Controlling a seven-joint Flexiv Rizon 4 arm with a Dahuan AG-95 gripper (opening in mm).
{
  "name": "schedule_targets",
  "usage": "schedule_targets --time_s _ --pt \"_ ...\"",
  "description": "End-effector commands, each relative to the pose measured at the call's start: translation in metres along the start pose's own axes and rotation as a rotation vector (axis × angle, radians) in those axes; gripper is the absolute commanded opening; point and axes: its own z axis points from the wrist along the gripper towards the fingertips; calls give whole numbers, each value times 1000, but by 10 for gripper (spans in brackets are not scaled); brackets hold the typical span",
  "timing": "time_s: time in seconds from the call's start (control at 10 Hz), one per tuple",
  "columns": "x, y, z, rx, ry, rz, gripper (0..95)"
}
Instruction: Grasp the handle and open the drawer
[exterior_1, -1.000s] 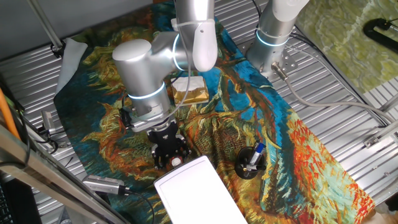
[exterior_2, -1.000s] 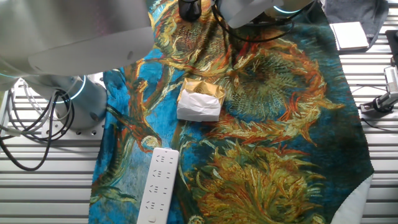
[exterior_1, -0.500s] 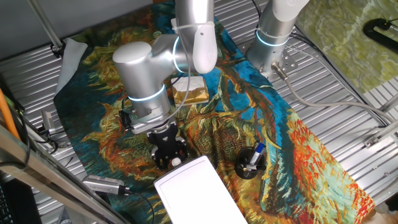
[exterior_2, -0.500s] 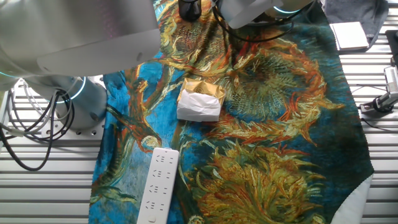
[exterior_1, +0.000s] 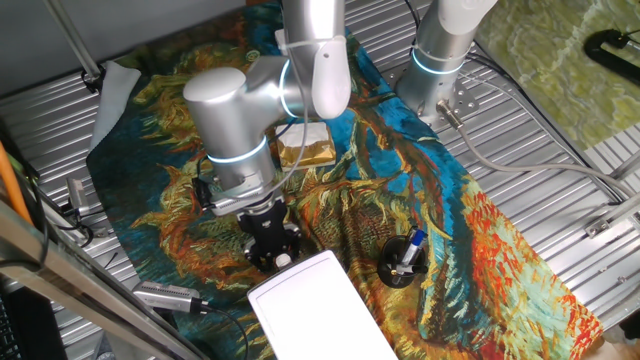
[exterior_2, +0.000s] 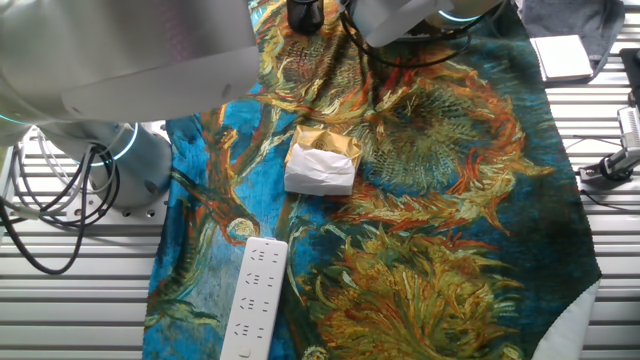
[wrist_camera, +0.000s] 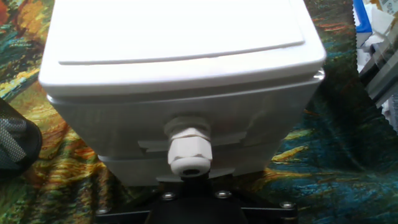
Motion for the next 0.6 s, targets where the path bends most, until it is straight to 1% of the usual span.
schedule_targets --time_s 0.1,0.6 --pt "0 0 0 2 -2 -3 0" --pt "0 -1 0 3 -3 -19 0"
